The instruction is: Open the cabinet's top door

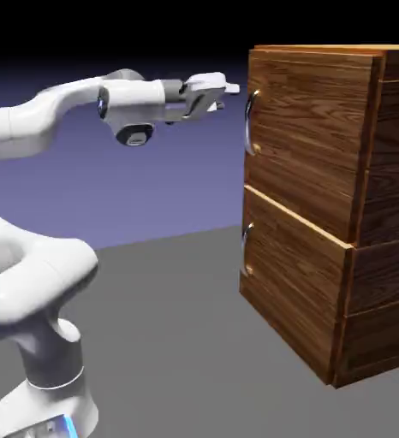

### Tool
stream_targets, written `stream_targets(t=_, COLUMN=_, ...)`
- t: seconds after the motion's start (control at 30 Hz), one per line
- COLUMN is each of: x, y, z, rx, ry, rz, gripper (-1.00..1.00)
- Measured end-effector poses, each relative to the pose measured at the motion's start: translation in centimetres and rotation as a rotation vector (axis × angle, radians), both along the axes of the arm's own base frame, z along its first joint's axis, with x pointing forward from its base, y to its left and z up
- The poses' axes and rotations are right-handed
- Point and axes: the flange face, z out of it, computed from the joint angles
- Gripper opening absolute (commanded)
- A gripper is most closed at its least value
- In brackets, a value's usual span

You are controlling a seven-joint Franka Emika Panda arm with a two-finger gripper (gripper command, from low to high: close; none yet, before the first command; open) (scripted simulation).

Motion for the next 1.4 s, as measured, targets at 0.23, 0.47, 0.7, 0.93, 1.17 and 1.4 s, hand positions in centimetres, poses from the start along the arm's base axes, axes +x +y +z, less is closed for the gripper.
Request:
stream_targets(t=0.23, x=2.5, y=2.7, z=-5.2, rx=0.314, ry=-0.009, rz=0.004, gripper=0.0)
stream_targets(t=0.47, x=7.5, y=2.5, z=-5.2, rx=0.314, ry=-0.009, rz=0.004, gripper=-1.0)
stream_targets(t=0.7, x=2.0, y=0.2, z=-5.2, rx=0.315, ry=0.013, rz=0.151, gripper=-1.0)
stream_targets(t=0.93, x=-3.2, y=-3.1, z=-5.2, rx=0.313, ry=0.038, rz=0.305, gripper=-1.0)
stream_targets(t=1.17, x=-9.0, y=-8.3, z=-5.2, rx=0.31, ry=0.07, rz=0.499, gripper=-1.0)
stream_targets(t=1.4, x=-13.0, y=-13.4, z=-5.2, rx=0.306, ry=0.095, rz=0.66, gripper=-1.0)
